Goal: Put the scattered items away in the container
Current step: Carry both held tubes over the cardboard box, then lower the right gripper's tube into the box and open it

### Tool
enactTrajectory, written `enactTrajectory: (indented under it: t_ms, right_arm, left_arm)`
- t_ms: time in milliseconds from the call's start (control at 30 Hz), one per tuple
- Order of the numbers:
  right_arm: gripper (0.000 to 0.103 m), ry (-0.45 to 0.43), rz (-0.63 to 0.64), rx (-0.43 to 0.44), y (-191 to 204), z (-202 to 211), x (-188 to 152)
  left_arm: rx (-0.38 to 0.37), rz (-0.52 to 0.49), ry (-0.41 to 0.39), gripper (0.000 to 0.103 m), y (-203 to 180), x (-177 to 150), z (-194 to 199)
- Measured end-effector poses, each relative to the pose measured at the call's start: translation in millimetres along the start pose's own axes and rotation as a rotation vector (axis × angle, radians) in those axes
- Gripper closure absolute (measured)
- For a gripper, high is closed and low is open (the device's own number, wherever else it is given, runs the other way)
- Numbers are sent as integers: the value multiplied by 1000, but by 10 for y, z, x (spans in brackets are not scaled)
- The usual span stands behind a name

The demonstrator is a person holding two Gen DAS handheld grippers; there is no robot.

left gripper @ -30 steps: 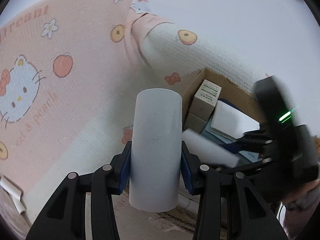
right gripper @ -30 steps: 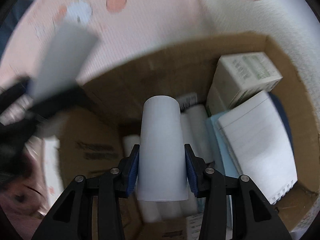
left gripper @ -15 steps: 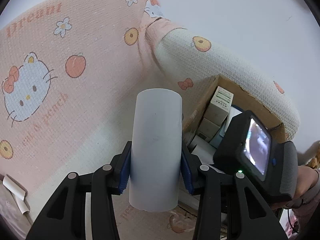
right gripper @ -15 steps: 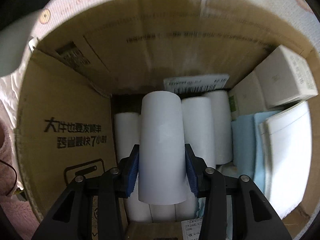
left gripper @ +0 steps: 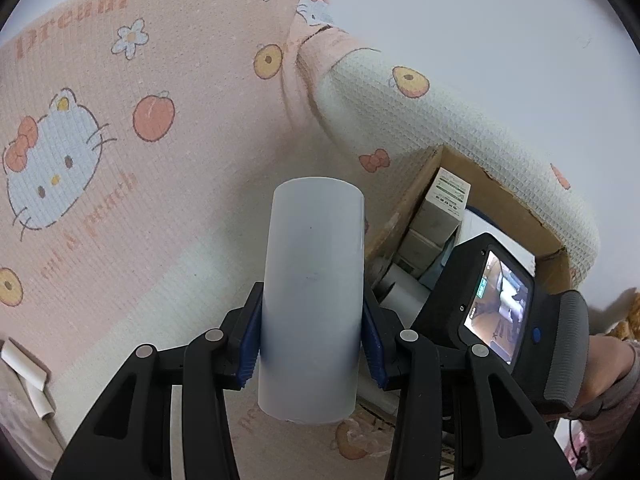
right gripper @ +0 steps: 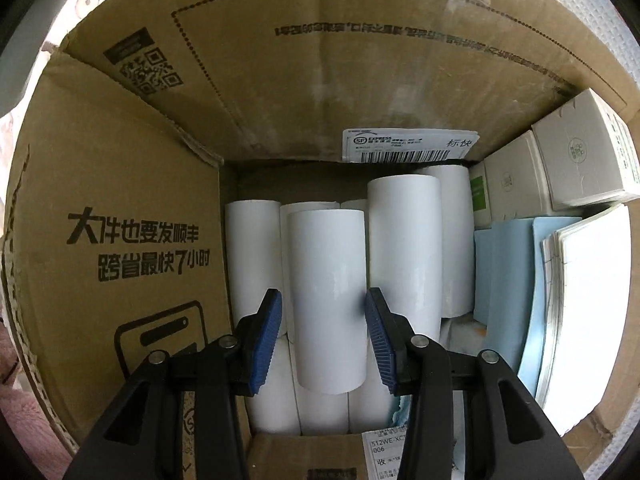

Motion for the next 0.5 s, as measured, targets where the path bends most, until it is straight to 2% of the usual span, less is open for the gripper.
enactTrajectory:
  t_ms: [267,433,500]
  right_arm:
    - [63,-18,-24,16,-144,112,-19]
    - [61,-88,-77,13,-354,361,-74]
    - [57,-121,-106,31,-449,469,-101]
  left_arm:
    - [18,-36,11,55,-153,-4,17]
    - [29,-61,37,55,-288,-40,11]
    - [43,-77,50,55,-352,-53,-1]
Point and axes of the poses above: each gripper's, at about its wrist camera, not at the fingertips, and z roughly against the way its jaws point, y to its left, x to its top, the point moved 5 cm from there along -z, roughly the way its jaws point, and after that the axes turned 1 degree about -y, right-handed, at the moved point
